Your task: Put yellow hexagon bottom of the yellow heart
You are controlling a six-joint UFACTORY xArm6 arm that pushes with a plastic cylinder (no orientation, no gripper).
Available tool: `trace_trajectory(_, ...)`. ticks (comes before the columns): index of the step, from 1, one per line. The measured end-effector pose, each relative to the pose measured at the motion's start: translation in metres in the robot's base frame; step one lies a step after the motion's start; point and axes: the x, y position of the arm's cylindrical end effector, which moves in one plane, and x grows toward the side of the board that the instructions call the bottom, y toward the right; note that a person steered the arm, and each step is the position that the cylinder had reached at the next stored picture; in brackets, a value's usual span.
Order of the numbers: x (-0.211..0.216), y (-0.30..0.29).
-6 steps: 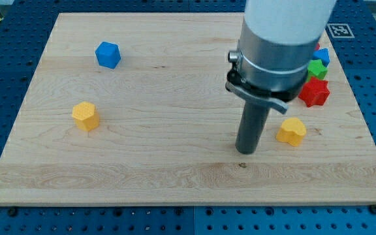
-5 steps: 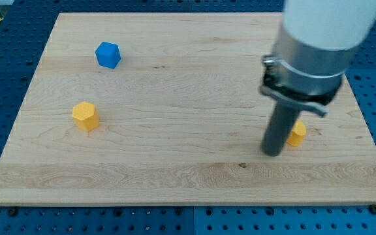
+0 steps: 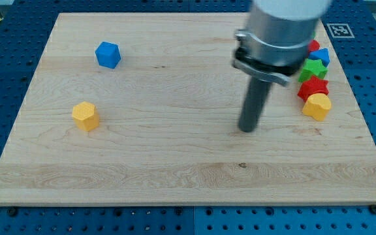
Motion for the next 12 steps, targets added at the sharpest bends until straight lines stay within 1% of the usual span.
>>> trace_trajectory(2,-0.038,-0.146)
trace_trajectory(3,-0.048,-0.222)
trace_trajectory(4,-0.041,-0.291)
trace_trajectory(5,-0.019,-0.315)
trace_trajectory(6,-0.007,-0.259)
trace_trajectory(8,-0.01,-0.052)
trace_trajectory(9,-0.011,-0.051)
trace_trajectory(10,-0.001,-0.072)
trace_trajectory(11,0.005,-0.044)
trace_trajectory(12,0.005,0.029)
